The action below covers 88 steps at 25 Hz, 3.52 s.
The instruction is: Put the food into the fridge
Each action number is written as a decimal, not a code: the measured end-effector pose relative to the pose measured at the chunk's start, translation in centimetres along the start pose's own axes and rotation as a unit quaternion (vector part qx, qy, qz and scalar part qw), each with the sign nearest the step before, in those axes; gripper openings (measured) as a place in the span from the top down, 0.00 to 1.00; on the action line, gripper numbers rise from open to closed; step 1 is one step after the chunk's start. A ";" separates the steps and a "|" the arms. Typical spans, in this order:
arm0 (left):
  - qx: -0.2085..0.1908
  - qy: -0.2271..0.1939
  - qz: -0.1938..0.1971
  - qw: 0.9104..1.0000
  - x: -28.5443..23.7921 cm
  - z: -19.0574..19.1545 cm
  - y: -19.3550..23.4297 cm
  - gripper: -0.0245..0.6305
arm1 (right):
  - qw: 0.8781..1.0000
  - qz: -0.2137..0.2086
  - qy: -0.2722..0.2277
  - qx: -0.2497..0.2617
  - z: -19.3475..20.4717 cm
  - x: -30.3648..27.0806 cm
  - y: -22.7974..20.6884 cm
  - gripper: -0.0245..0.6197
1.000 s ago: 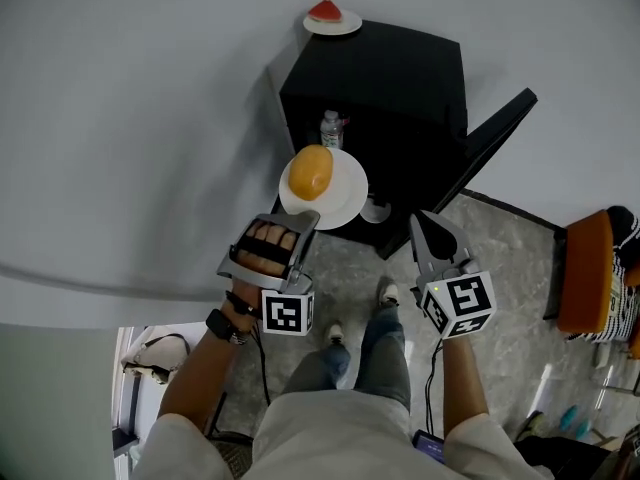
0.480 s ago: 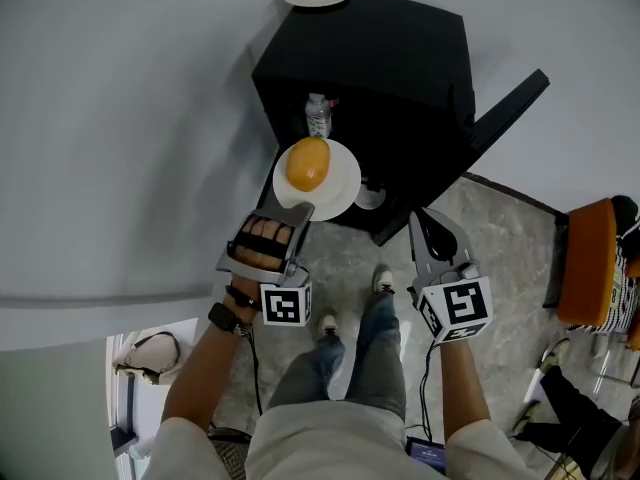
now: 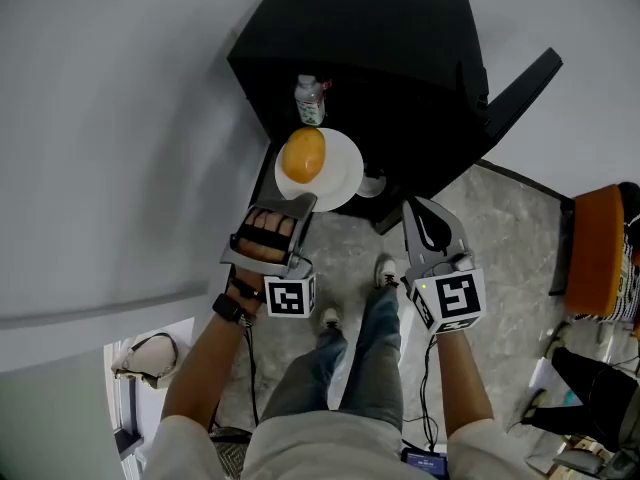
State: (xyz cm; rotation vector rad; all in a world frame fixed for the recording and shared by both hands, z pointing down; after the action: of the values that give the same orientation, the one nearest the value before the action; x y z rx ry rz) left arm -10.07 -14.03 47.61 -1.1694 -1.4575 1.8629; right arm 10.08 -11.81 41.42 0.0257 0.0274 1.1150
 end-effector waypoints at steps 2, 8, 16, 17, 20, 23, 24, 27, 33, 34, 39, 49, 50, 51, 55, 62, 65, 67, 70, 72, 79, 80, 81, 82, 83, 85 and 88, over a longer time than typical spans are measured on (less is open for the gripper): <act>-0.001 -0.002 0.000 1.000 -0.8 0.0 -0.4 0.94 | 1.000 0.002 0.001 -0.004 0.8 -0.2 0.0 0.95; 0.001 -0.004 0.012 1.000 -3.6 -0.1 -1.8 0.94 | 1.000 0.004 0.011 -0.014 2.9 -0.4 -0.5 0.95; 0.008 -0.003 0.013 1.000 -8.0 -0.1 -3.3 0.94 | 1.000 0.017 0.020 -0.013 5.1 -1.7 -1.8 0.95; 0.008 -0.004 0.014 1.000 -8.6 0.0 -3.6 0.94 | 1.000 0.013 0.020 -0.013 5.4 -1.9 -1.9 0.95; 0.003 -0.008 0.018 1.000 -10.2 0.5 -4.6 0.94 | 1.000 0.002 0.022 -0.019 6.3 -2.6 -1.9 0.95; 0.000 -0.008 0.021 1.000 -11.7 1.1 -5.6 0.94 | 0.999 -0.004 0.023 -0.032 7.3 -3.1 -2.0 0.95; 0.000 -0.008 0.023 1.000 -12.3 1.3 -6.0 0.94 | 0.999 -0.004 0.024 -0.035 7.7 -3.2 -2.0 0.95; 0.011 -0.012 0.035 0.999 -13.7 1.4 -7.3 0.94 | 0.999 -0.003 0.029 -0.041 8.9 -3.4 -2.1 0.95; 0.014 -0.012 0.043 0.999 -15.6 1.2 -9.2 0.94 | 0.998 -0.010 0.040 -0.050 10.2 -3.5 -2.1 0.95; 0.015 -0.011 0.045 0.999 -15.9 1.2 -9.4 0.94 | 0.998 -0.009 0.041 -0.051 10.4 -3.6 -2.2 0.95; 0.024 -0.002 0.051 0.998 -17.5 1.6 -10.6 0.94 | 0.998 -0.002 0.042 -0.053 11.0 -4.2 -2.7 0.95; 0.019 0.003 0.063 0.998 -19.6 2.1 -12.6 0.94 | 0.995 -0.008 0.054 -0.082 12.3 -4.5 -2.8 0.95; 0.021 0.003 0.065 0.998 -19.8 2.1 -12.8 0.94 | 0.995 -0.009 0.054 -0.083 12.4 -4.6 -2.8 0.95; 0.023 0.002 0.065 0.998 -20.0 2.1 -12.9 0.94 | 0.995 -0.008 0.053 -0.085 12.4 -4.6 -2.8 0.95; 0.024 0.003 0.066 0.998 -20.7 2.0 -13.0 0.94 | 0.994 -0.005 0.054 -0.095 12.6 -4.9 -2.9 0.95; 0.033 0.008 0.082 0.996 -22.5 2.2 -12.7 0.94 | 0.993 0.000 0.056 -0.102 12.9 -5.0 -3.3 0.95; 0.039 0.009 0.089 0.995 -23.1 2.4 -12.5 0.94 | 0.993 0.002 0.056 -0.105 13.0 -5.1 -3.3 0.95; 0.046 0.010 0.091 0.995 -23.5 2.5 -12.3 0.94 | 0.993 0.003 0.056 -0.107 13.1 -5.1 -3.4 0.95; 0.065 0.005 0.098 0.993 -23.7 2.5 -12.1 0.93 | 0.992 0.005 0.056 -0.110 13.2 -5.2 -3.5 0.95; 0.071 0.001 0.104 0.992 -23.8 2.6 -12.1 0.93 | 0.992 0.006 0.056 -0.111 13.3 -5.3 -3.5 0.95; 0.087 0.007 0.149 0.985 -24.7 2.5 -12.1 0.70 | 0.991 0.011 0.061 -0.115 13.4 -5.3 -3.7 0.95; 0.079 0.012 0.156 0.984 -24.8 2.6 -12.2 0.67 | 0.991 0.012 0.061 -0.115 13.3 -5.3 -3.7 0.95; 0.075 0.016 0.163 0.984 -25.0 2.7 -12.2 0.66 | 0.991 0.012 0.060 -0.115 13.3 -5.3 -3.7 0.95; 0.077 0.017 0.167 0.983 -25.1 2.7 -12.2 0.65 | 0.992 0.012 0.060 -0.115 13.2 -5.3 -3.7 0.95; 0.085 0.016 0.170 0.982 -25.2 2.6 -12.1 0.64 | 0.992 0.011 0.060 -0.114 13.2 -5.3 -3.7 0.95; 0.095 0.014 0.180 0.979 -25.4 2.6 -12.0 0.61 | 0.992 0.009 0.061 -0.112 13.2 -5.3 -3.7 0.95; 0.098 0.017 0.200 0.975 -25.8 2.6 -12.1 0.55 | 0.993 0.004 0.062 -0.099 13.2 -5.2 -3.6 0.95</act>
State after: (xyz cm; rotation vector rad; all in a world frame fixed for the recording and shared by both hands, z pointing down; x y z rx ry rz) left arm -0.68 -32.33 67.47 -1.4672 -1.0427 2.1802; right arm 11.50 -18.16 54.50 -0.2205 0.0283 1.1219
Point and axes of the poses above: the fingertips, and each gripper's own axes: x backward along the fingers, y to its left, z out of its underside, the point moved 9 cm from there along x, backward along the fingers, and after that the axes turned 10 degrees about -y, right-handed, at the moved point
